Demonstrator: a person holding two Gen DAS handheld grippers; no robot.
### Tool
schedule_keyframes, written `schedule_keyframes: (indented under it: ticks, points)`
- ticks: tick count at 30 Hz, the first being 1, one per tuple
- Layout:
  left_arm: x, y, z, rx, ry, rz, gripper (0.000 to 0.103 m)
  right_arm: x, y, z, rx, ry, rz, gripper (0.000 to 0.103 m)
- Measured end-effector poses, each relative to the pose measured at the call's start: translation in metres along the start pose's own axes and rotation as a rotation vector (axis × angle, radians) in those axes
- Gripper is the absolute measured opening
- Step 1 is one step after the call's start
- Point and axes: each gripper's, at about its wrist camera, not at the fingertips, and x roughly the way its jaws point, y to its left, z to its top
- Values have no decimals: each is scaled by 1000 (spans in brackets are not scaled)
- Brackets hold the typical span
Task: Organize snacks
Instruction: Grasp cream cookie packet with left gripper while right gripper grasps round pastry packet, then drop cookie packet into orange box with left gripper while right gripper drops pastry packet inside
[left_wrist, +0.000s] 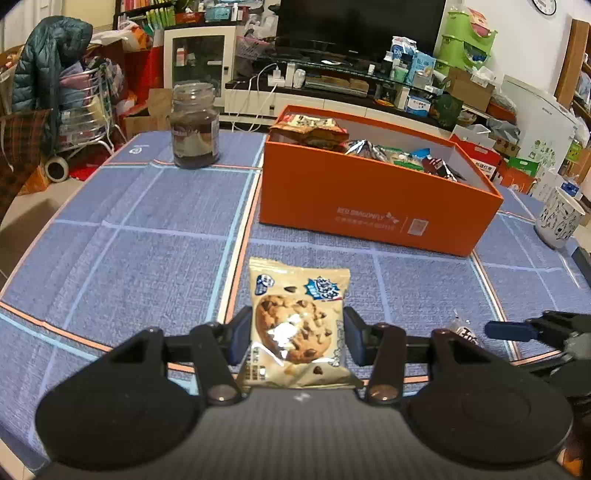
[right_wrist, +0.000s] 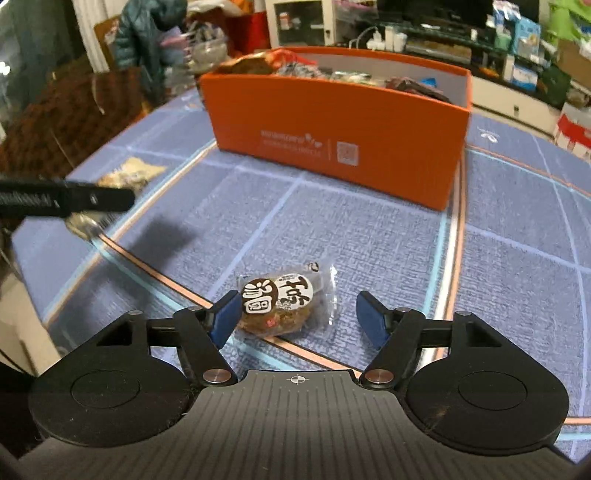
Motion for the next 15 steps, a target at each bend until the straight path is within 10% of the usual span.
schedule_keyframes:
  ticks: [3, 8, 15]
  points:
    - [-4, -1, 0, 8, -9, -8, 49, 10, 12, -3, -41, -2, 1, 83]
    - [-3, 0, 0, 3, -2, -15, 49, 22, 21, 1, -90, 36, -32, 47]
    - [-9, 0, 2, 12, -25, -17, 49, 4, 22, 2, -94, 23, -53, 40]
